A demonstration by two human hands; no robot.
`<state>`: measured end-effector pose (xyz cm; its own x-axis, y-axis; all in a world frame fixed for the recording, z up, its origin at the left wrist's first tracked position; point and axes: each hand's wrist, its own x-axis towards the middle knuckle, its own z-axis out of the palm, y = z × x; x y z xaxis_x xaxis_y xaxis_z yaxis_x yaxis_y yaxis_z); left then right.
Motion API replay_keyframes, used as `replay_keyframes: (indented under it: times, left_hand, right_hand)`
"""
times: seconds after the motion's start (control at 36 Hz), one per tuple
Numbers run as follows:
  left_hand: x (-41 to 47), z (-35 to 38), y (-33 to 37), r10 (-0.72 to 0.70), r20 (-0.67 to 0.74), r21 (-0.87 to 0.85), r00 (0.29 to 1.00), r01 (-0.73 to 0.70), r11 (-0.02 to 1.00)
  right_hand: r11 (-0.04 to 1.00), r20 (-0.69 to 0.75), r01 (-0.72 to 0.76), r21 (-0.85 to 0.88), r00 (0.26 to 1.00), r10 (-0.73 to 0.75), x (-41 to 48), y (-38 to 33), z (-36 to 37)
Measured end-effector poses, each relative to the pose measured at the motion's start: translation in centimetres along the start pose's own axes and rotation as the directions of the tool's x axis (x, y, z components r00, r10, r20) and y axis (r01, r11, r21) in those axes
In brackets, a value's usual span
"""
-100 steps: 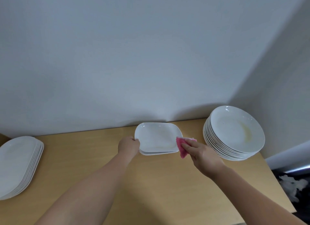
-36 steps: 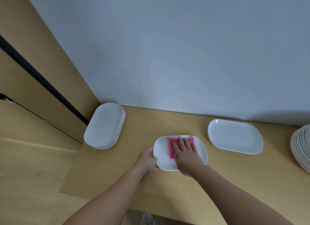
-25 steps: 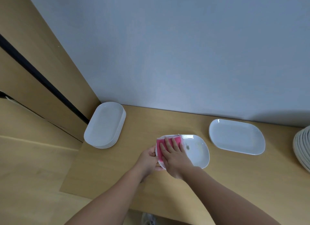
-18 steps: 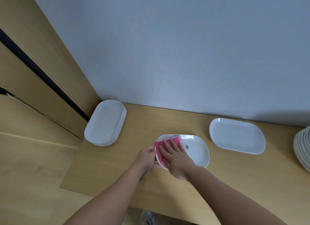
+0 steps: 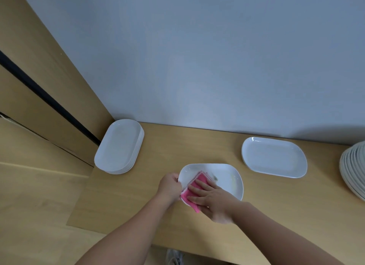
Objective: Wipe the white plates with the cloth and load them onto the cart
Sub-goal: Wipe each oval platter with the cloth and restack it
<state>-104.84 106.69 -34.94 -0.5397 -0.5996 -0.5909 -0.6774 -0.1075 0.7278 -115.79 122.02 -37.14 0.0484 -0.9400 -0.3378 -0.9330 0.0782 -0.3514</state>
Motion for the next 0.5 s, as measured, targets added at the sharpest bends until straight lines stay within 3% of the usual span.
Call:
replay_keyframes:
  times: [0.11, 0.17, 0.5]
  left_hand:
    - [0.2, 0.1, 0.3, 0.037, -0.06, 0.278, 0.998, -0.019, 0.96]
    - [0.3, 0.2, 0.3, 0.028, -0.058, 0.334, 0.998, -0.007, 0.943]
    - [0.6, 1.1, -0.2, 0.037, -0.126, 0.357, 0.991, 0.011, 0.934]
  right_hand:
    - [1.0, 0.009, -0.007, -0.002, 1.0, 0.007, 0.0, -0.2, 0.1]
    - [1.0, 0.013, -0.006, 0.0, 1.0, 0.006, 0.0, -0.1, 0.2]
    - [0.998, 0.024, -0.064, -0.009, 0.998, 0.064, -2.5, 1.3, 0.9]
